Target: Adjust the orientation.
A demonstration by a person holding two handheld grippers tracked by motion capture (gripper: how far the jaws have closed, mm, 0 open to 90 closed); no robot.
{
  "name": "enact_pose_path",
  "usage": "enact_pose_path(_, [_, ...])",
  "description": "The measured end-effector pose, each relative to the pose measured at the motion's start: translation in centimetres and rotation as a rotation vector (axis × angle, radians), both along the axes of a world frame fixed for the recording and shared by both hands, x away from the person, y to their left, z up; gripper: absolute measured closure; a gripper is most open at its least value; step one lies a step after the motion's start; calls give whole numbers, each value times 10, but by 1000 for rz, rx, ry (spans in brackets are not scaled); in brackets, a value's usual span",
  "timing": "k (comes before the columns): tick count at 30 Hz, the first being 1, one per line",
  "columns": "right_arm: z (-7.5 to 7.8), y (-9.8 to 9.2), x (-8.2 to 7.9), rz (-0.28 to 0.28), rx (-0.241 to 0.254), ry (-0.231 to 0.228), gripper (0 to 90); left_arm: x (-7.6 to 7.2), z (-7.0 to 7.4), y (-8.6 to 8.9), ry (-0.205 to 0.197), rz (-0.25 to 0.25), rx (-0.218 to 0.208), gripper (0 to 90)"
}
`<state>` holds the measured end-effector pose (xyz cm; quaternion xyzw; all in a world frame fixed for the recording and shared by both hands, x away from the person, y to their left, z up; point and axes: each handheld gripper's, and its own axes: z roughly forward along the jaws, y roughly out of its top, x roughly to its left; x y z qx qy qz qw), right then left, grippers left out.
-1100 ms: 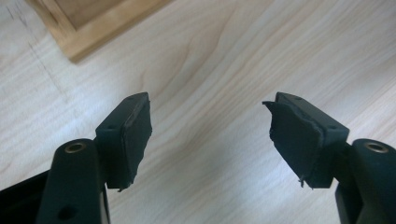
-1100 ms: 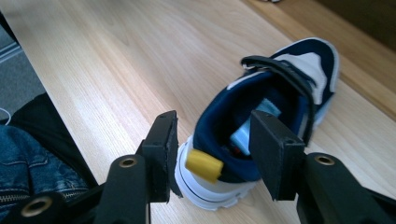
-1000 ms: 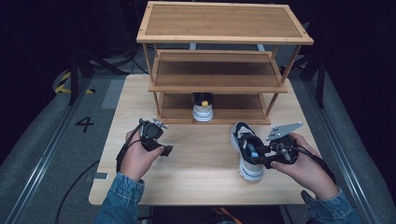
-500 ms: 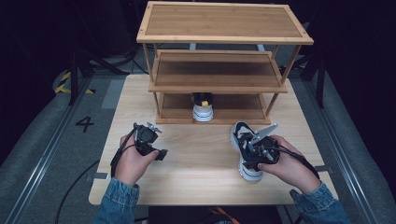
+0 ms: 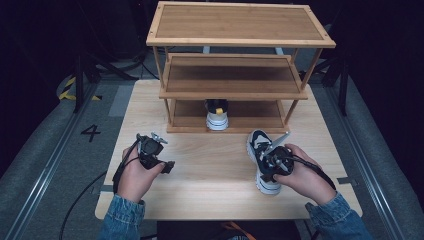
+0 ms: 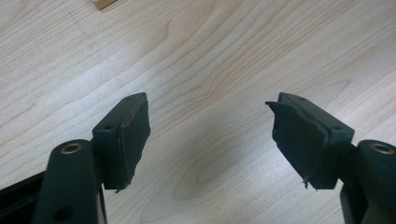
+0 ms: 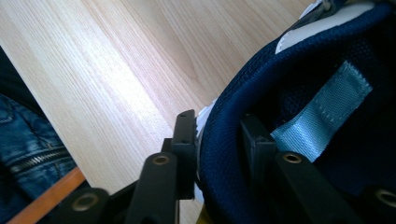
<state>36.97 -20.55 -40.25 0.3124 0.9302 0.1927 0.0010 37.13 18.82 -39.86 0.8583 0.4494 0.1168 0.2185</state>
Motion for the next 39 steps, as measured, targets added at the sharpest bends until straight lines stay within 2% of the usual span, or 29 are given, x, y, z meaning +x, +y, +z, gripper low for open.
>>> enact_pose_path(6, [4, 3, 3, -12, 14, 11, 732, 3, 1, 3, 2, 5, -10, 282])
enact_pose_path(12, [18, 7, 11, -10, 52, -64, 731, 6, 0, 3, -2, 6, -19, 282])
enact_pose_path(18, [29, 14, 29, -10, 47, -100, 726, 9, 1, 1, -2, -3, -20, 282])
enact_pose_path(20, [33, 17, 42, -6, 52, -108, 723, 10, 2, 2, 3, -8, -18, 295])
enact_pose_path(22, [33, 20, 52, -9, 53, -113, 722, 11, 4, 5, -8, -7, -25, 294])
enact_pose_path(25, [33, 24, 61, -15, 46, -118, 722, 12, 5, 7, -11, -2, -28, 292])
enact_pose_path(39, [21, 52, 119, -31, 20, -134, 717, 19, 7, 11, -4, -9, -37, 288])
